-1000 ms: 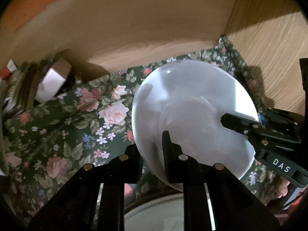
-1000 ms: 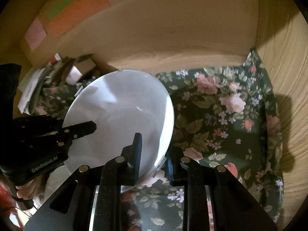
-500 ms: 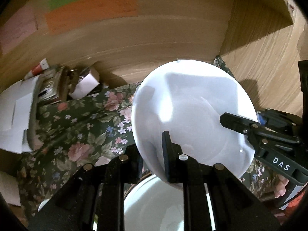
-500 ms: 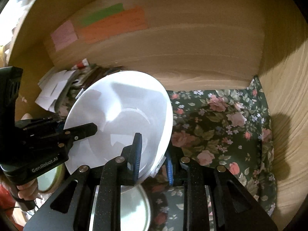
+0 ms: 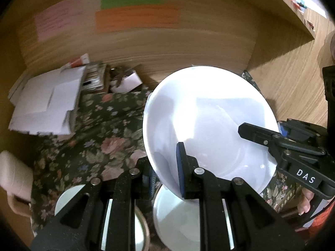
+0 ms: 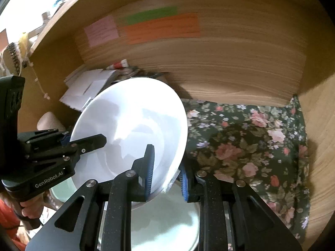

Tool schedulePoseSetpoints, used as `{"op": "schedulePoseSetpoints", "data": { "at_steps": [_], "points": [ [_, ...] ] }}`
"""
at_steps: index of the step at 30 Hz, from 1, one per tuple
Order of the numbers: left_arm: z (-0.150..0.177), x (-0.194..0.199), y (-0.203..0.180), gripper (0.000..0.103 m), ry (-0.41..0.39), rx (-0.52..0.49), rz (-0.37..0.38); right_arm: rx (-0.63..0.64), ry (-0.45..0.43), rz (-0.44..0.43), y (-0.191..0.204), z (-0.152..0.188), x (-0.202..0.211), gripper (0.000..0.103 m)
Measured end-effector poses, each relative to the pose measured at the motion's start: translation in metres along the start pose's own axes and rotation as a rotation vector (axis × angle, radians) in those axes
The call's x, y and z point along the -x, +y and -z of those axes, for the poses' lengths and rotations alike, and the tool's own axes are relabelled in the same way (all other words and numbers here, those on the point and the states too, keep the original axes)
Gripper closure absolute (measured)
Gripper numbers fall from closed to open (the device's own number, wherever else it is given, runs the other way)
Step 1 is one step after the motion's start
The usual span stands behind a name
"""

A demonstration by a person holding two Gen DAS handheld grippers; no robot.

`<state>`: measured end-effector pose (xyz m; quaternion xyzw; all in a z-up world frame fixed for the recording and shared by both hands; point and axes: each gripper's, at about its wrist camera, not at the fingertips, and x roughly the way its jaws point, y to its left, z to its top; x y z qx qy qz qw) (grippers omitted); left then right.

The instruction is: Organize plates and bowls

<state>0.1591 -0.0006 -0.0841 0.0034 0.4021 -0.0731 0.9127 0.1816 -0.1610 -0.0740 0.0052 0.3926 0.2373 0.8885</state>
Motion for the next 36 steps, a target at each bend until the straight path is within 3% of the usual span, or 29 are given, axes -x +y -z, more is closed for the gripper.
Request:
{"op": "schedulePoseSetpoints", "data": {
  "at_steps": [19, 36],
  "points": [
    [0.053, 0.054, 0.068, 0.086, -0.035, 0.124, -0.090, 0.108, 0.036, -0.121, 0.082, 0.012, -0.023, 0.083],
    [0.112, 0.051, 0.113, 0.086, 0.040, 0.232, -0.124, 0.142, 0.174, -0.195, 0.126, 0.038, -0.068, 0.083]
  ]
}}
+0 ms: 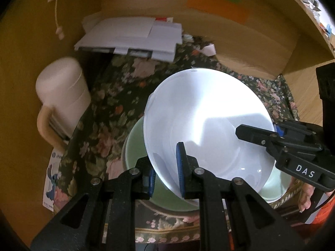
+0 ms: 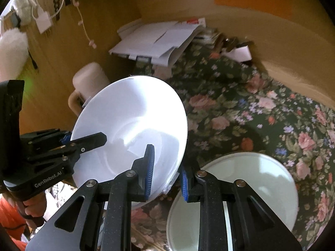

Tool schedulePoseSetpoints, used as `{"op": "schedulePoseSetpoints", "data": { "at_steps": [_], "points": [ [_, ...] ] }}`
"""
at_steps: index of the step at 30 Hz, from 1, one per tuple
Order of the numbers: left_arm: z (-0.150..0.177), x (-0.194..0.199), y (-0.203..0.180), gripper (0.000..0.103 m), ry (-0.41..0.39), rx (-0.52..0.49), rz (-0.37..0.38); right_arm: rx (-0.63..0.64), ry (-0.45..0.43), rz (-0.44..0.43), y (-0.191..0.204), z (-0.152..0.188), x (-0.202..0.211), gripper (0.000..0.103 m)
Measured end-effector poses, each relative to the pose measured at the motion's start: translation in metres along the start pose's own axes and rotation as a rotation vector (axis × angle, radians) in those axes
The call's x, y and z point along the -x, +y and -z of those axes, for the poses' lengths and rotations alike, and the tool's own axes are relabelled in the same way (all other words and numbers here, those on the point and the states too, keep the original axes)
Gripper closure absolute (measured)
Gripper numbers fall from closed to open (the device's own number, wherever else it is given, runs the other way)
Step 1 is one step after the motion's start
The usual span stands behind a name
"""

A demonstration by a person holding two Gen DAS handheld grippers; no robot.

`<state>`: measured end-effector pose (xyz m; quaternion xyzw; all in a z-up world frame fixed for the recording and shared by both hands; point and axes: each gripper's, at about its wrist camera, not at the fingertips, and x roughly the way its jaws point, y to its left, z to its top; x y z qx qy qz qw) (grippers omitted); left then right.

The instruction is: Organize plates and bowls

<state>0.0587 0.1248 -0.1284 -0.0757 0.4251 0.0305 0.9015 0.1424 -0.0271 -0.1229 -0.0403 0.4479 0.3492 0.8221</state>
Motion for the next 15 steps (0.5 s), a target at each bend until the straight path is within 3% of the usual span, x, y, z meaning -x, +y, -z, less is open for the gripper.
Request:
{"op": "schedulePoseSetpoints", "data": {
  "at_steps": [15],
  "points": [
    [0.014, -0.013, 0.022, 0.086, 0.040, 0.045, 0.010, 0.006, 0.054, -0.014, 0.009, 0.004, -0.020, 0.082]
  ]
}}
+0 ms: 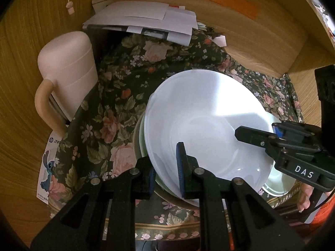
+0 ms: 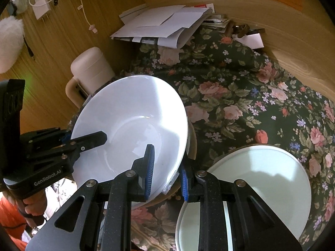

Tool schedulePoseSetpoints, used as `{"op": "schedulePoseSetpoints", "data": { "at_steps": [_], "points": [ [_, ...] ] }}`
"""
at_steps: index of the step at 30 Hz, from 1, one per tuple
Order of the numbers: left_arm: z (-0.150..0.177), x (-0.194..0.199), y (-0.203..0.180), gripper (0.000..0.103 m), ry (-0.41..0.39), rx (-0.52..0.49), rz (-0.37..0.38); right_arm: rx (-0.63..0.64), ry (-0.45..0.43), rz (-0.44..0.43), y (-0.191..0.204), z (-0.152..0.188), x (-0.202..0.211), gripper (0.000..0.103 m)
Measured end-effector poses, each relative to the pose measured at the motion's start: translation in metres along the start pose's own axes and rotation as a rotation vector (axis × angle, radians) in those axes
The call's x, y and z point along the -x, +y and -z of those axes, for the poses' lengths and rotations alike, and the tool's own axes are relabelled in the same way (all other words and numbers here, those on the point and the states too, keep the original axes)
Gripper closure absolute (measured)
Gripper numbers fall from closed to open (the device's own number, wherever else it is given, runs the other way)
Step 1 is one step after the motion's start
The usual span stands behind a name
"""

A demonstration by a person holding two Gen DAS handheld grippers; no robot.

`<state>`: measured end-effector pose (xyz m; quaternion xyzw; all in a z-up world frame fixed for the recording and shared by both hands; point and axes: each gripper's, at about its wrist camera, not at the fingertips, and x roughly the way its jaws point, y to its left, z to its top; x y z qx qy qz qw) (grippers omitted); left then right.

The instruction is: Organize plates and bowls

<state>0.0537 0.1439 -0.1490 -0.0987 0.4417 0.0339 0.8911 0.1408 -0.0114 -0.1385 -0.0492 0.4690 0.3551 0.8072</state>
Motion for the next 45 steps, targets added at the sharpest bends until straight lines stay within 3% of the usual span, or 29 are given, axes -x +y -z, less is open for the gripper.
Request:
{"op": "schedulePoseSetpoints", "data": {
  "at_steps": [8, 22, 28, 30, 35, 40, 45],
  "points": [
    [0.004, -0.004, 0.001, 0.086, 0.007, -0.002, -0.013, 0.035, -0.017, 0.044, 0.003, -0.002, 0.008, 0.080],
    [-0.009, -0.011, -0.004, 0.086, 0.039, -0.028, -0.031, 0.023, -0.039, 0.043, -0.007, 0.001, 0.017, 0.079],
    [-0.019, -0.011, -0.008, 0.085, 0.054, -0.040, -0.060, 0.015, -0.062, 0.044, -0.009, 0.001, 0.021, 0.063],
    [-0.023, -0.010, -0.009, 0.083, 0.049, -0.042, -0.067, 0.014, -0.060, 0.041, -0.010, 0.001, 0.022, 0.062],
    [-0.030, 0.000, -0.008, 0.064, 0.004, -0.054, -0.088, 0.009, -0.053, 0.033, -0.011, 0.001, 0.020, 0.061],
    [-0.028, 0.018, -0.005, 0.056, -0.041, -0.058, -0.068, 0.008, -0.044, 0.028, -0.010, 0.001, 0.016, 0.060],
    [-0.017, 0.014, 0.007, 0.056, -0.020, -0.021, -0.087, 0.011, -0.023, 0.022, -0.010, 0.002, 0.009, 0.059]
  ]
}}
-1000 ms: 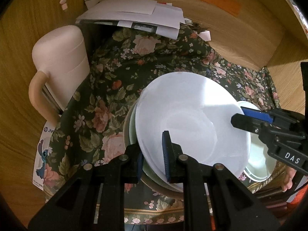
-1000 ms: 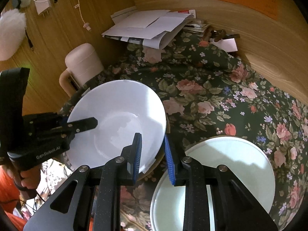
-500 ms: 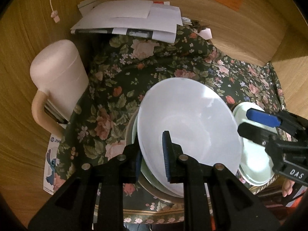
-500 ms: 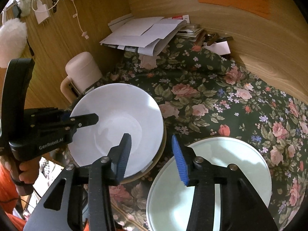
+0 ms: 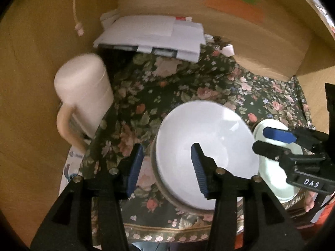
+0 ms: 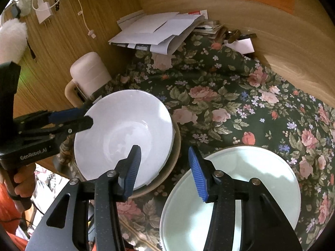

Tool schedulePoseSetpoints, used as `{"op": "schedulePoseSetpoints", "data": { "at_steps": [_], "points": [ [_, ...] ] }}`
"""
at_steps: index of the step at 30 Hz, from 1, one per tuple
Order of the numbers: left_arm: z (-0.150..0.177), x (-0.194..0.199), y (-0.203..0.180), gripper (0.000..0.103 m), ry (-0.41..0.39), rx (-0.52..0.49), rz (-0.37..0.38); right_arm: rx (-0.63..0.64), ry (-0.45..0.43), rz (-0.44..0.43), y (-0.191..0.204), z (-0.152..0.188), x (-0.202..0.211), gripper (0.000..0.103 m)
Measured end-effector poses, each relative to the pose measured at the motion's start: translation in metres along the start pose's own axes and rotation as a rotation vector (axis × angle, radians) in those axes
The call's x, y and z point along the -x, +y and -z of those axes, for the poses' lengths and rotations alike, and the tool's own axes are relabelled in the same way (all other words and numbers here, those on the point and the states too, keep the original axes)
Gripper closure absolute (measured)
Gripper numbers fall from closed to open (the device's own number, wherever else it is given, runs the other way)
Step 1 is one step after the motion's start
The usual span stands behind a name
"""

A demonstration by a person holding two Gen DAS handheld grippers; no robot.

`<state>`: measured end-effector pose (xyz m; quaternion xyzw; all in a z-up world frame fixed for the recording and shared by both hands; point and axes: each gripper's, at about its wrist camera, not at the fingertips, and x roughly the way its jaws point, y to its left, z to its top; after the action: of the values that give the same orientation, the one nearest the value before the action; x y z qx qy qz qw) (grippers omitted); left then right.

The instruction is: Organize plates and bowls

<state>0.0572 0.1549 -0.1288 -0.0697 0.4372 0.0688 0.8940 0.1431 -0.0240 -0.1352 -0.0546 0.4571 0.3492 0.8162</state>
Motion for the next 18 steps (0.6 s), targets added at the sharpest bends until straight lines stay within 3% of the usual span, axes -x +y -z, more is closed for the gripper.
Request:
{"op": "schedulePoseSetpoints", "data": {
  "at_steps": [18],
  "points": [
    [0.032, -0.031, 0.003, 0.056, 0.113, 0.084, 0.120, 0.006, 0.084, -0.007, 0.002, 0.000, -0.032, 0.059]
  ]
}}
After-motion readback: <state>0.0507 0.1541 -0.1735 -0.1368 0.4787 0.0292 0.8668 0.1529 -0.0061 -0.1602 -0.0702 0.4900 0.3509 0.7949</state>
